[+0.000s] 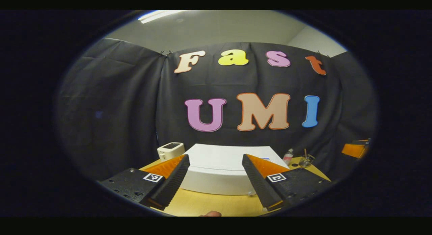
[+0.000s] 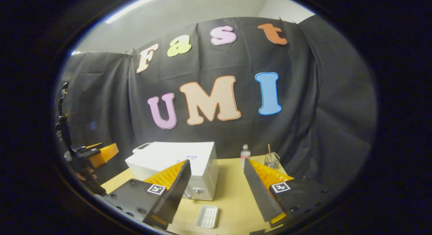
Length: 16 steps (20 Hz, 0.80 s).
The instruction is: Open the microwave oven with the left hand, put the food in, and close the microwave oven.
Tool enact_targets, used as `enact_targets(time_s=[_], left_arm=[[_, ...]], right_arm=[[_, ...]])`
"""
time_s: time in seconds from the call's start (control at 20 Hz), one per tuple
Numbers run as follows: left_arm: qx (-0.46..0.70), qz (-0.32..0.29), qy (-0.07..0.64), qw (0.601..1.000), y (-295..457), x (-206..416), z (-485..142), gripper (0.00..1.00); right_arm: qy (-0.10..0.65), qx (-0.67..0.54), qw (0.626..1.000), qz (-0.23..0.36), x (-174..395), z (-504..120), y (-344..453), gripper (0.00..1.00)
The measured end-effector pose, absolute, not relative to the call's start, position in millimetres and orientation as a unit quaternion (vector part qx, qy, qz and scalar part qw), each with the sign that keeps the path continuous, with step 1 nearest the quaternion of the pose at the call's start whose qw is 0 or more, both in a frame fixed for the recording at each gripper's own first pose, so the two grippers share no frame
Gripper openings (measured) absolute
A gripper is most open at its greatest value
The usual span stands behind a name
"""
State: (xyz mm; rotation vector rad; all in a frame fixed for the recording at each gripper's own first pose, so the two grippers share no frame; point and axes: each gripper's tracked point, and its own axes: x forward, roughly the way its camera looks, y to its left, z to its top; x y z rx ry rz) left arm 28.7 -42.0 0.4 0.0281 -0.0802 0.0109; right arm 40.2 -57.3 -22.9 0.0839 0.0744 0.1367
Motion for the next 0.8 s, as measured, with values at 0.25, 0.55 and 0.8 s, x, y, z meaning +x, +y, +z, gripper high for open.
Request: enact_targets(time_s=[0.25, 0.55, 0.8], left_arm=[[-0.001, -0.02, -0.018, 1.0, -64.8, 32.3, -11.9, 0.98], [0.001, -0.024, -0.011, 1.0, -71.1, 33.7, -16.9, 0.96], [0.008, -0.034, -0.004, 0.999, -81.1, 38.0, -19.2, 0.96]], right_arm=[[0.022, 0.05, 0.996, 0.072, 31.6, -11.9, -66.9, 0.92], [0.03, 0.034, 0.996, 0.082, 27.2, -18.3, -65.7, 0.92], [0.029, 0.014, 0.995, 0.095, 18.7, -18.0, -55.4, 0.92]])
